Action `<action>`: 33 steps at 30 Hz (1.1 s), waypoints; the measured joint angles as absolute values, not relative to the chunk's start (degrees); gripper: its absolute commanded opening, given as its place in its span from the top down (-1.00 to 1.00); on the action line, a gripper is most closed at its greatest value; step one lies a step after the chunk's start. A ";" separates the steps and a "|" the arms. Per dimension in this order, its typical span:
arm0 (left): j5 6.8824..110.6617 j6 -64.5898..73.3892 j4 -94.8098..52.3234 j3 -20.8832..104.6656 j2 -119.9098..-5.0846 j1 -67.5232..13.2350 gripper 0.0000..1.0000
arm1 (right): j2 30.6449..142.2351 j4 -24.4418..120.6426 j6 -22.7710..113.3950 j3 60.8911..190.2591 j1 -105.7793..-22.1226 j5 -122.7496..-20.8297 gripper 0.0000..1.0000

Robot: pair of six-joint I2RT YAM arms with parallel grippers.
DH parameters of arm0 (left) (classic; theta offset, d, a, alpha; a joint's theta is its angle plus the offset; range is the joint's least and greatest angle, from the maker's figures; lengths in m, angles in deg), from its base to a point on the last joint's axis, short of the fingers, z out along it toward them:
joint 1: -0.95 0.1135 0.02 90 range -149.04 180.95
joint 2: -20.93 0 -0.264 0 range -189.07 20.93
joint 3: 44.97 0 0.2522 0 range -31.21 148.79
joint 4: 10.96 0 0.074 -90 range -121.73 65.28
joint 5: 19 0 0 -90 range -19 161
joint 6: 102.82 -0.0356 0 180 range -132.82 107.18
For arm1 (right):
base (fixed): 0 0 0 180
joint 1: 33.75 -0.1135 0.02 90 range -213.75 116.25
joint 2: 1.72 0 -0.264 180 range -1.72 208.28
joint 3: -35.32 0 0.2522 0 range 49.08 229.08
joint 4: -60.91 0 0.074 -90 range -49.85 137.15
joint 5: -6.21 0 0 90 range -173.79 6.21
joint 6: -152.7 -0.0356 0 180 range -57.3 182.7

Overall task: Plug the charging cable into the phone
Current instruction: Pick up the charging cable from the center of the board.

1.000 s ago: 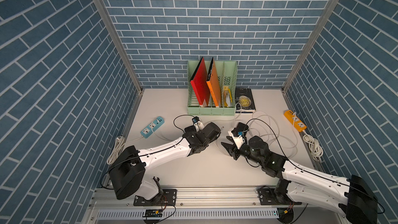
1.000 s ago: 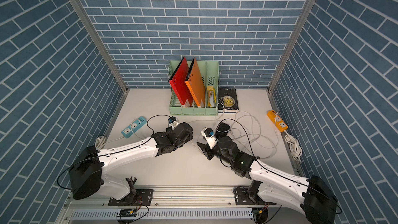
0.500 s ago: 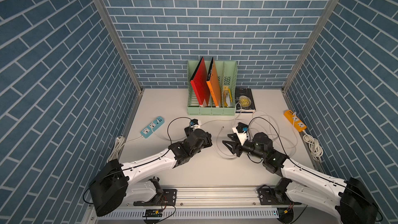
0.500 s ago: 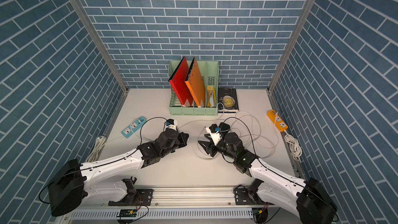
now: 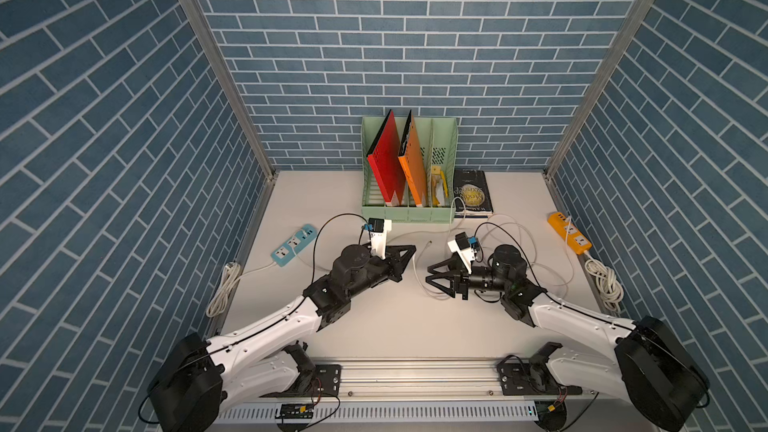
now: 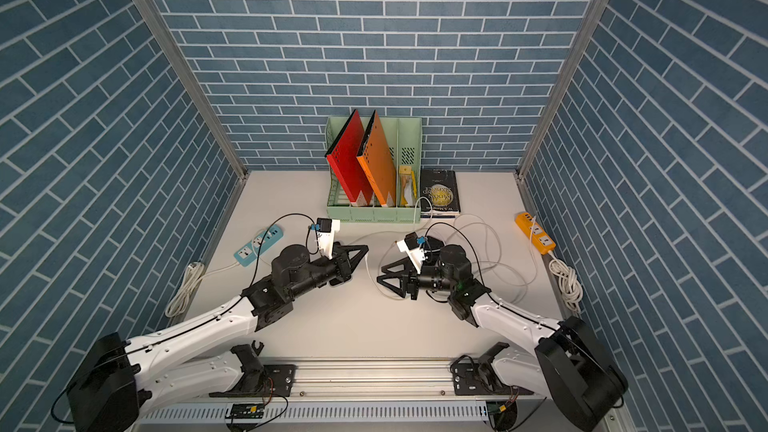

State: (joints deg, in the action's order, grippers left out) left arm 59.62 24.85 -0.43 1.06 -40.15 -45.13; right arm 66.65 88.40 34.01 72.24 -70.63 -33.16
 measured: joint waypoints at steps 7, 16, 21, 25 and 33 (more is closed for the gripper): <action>56.11 24.65 3.35 -1.41 -40.21 -45.13 1.00 | 72.77 98.46 28.22 73.60 -70.63 -28.13 0.11; 53.37 24.81 7.74 -3.09 -40.48 -45.13 1.00 | 79.88 109.80 20.33 75.41 -70.65 -24.72 0.25; 52.65 24.98 9.08 -4.06 -40.63 -45.13 1.00 | 81.54 114.98 16.61 75.83 -70.63 -23.50 0.35; 51.84 25.37 11.15 -4.65 -40.91 -45.13 1.00 | 82.94 118.13 14.40 75.83 -70.63 -23.06 0.48; 50.34 26.60 14.54 -5.70 -42.16 -45.11 1.00 | 85.15 120.71 12.52 75.85 -70.65 -22.69 0.72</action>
State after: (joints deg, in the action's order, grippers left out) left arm 50.34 26.60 14.54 -5.70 -42.16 -45.11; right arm 85.15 120.71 12.52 75.85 -70.65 -22.69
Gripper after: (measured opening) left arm 0.090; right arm 0.172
